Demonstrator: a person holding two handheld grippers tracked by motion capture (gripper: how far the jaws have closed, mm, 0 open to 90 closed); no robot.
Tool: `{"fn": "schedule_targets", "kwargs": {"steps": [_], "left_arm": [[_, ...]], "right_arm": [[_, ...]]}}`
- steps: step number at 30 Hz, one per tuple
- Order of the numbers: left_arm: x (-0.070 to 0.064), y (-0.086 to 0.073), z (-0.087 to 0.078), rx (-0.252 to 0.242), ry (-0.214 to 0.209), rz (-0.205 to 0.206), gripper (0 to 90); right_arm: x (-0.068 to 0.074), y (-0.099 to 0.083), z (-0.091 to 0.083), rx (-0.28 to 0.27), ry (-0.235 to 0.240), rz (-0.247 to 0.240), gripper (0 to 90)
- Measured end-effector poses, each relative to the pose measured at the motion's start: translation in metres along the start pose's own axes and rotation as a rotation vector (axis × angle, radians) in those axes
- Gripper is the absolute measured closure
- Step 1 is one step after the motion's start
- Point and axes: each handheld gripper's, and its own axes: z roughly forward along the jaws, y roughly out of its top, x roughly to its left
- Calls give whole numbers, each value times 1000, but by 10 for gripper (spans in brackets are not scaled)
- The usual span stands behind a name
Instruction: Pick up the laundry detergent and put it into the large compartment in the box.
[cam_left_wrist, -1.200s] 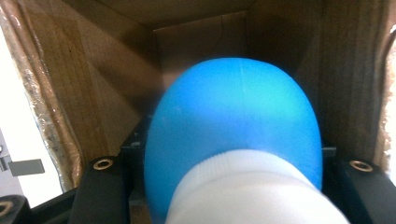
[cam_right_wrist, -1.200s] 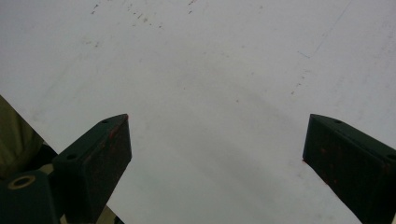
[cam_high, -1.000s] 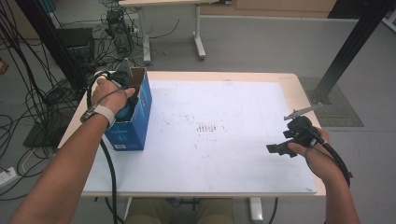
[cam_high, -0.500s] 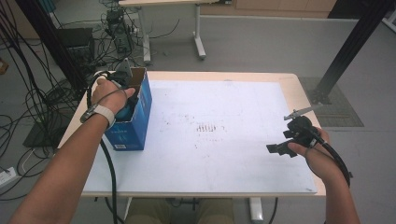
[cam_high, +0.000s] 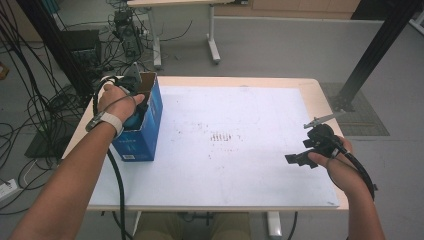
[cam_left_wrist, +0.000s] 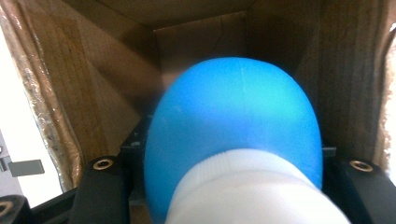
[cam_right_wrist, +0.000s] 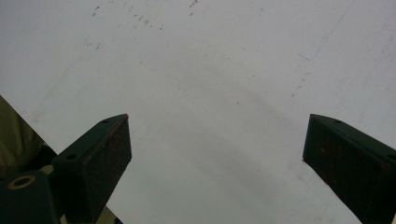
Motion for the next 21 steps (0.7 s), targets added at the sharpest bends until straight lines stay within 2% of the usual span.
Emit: {"fn": "schedule_targets", "kwargs": {"steps": [21], "left_arm": [[1,0,0,-5,-2,1,384]], "right_arm": [[0,-1,1,2,1,1,77]]}}
